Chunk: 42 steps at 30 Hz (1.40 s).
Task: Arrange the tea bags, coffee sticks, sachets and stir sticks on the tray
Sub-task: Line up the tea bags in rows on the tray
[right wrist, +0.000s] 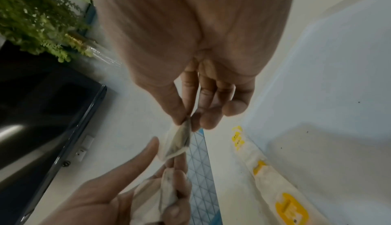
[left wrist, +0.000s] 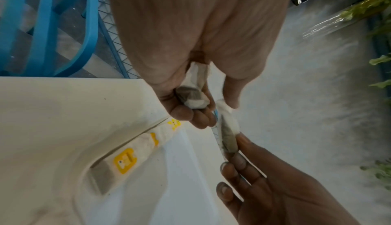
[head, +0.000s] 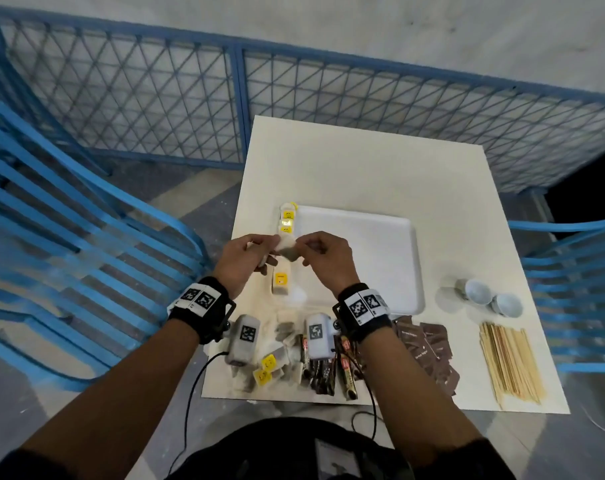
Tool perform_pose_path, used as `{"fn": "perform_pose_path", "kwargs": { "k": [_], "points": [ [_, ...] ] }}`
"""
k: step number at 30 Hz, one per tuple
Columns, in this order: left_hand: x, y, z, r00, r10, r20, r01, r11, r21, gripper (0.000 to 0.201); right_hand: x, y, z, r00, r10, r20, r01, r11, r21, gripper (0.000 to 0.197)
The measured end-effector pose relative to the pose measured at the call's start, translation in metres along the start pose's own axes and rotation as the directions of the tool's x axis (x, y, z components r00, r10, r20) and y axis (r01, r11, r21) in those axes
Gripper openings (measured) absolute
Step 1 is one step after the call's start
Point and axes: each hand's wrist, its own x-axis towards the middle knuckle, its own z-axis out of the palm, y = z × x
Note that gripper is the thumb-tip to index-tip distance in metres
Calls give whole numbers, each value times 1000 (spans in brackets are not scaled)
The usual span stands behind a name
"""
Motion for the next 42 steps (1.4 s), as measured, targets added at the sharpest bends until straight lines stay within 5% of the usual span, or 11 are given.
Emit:
{"fn": "perform_pose_path", "kwargs": {
  "k": [5,11,15,21,30,35,42],
  "points": [
    [6,11,19,996,79,-30,-77,995,63,10,0,-2,-18,999,-2,48,3,1000,-27,3],
    [5,25,48,988,154,26,-156,958,240,7,15,-10,-45,986,-157,62,166,971,-170,17],
    [4,32,70,985,164,58,-173,946,276,9,25,-15,-66,972,-194,133,216,960,-180,6],
    [7,30,99,995,84,48,-93,965,243,9,47,-5,-96,981,-152,122,164,981,-100,9],
    [7,26,136,986,166,8,-161,942,295,16,67,-1,-120,974,-137,180,148,988,-49,5],
    [20,18,136,994,103,25,-105,945,308,12,83,5,-120,985,-130,110,138,988,-73,17],
    [44,20,116,998,67,0,-63,935,349,12,100,17,-95,997,-34,65,42,992,-121,4]
  ]
}}
